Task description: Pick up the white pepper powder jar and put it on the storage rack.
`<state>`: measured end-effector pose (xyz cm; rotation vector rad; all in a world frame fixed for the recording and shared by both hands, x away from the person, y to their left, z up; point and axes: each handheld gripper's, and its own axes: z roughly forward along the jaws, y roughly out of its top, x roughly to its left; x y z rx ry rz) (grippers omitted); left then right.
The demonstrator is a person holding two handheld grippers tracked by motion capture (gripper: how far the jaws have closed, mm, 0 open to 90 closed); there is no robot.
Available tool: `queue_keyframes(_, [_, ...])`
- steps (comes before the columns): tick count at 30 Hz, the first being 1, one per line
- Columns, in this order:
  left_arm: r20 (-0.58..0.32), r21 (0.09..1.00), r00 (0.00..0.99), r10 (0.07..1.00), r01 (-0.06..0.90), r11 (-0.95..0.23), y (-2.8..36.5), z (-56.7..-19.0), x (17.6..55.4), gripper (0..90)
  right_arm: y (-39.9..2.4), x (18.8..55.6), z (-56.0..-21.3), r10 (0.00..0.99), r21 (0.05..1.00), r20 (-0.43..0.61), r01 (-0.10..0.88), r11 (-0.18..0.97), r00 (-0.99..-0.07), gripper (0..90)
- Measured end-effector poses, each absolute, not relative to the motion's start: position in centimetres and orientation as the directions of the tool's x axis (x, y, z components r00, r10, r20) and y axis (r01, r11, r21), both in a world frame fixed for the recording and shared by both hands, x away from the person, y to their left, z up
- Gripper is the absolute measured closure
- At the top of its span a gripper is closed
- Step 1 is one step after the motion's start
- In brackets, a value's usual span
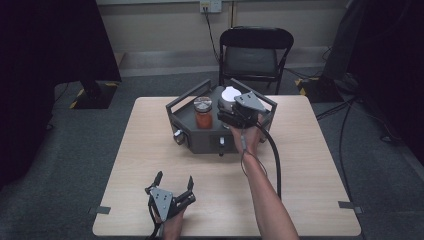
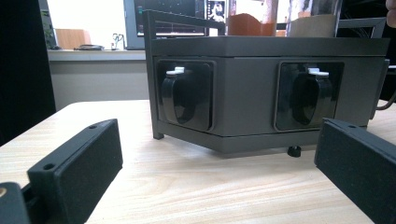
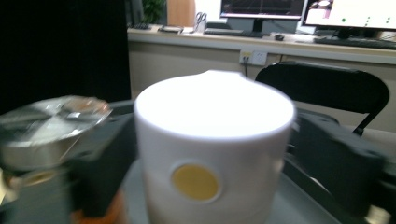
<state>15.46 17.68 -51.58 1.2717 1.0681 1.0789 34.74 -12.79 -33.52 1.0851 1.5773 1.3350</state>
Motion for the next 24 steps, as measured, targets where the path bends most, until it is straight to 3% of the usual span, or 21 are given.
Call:
queue_keyframes(3, [-0.006, 1.000, 0.178, 0.984, -0.015, 0.009, 17.7, -51.6, 15.5, 0.4, -12.8, 34.7, -33.8, 0.945, 0.992, -0.038, 0.099, 0.074, -0.326, 0.0])
queue_keyframes(24, [-0.008, 1.000, 0.178, 0.984, -0.015, 0.010, 17.7, -51.6, 15.5, 0.4, -14.3, 32.3, -35.1, 0.933, 0.999, 0.012, 0.050, 0.006, -0.360, 0.0])
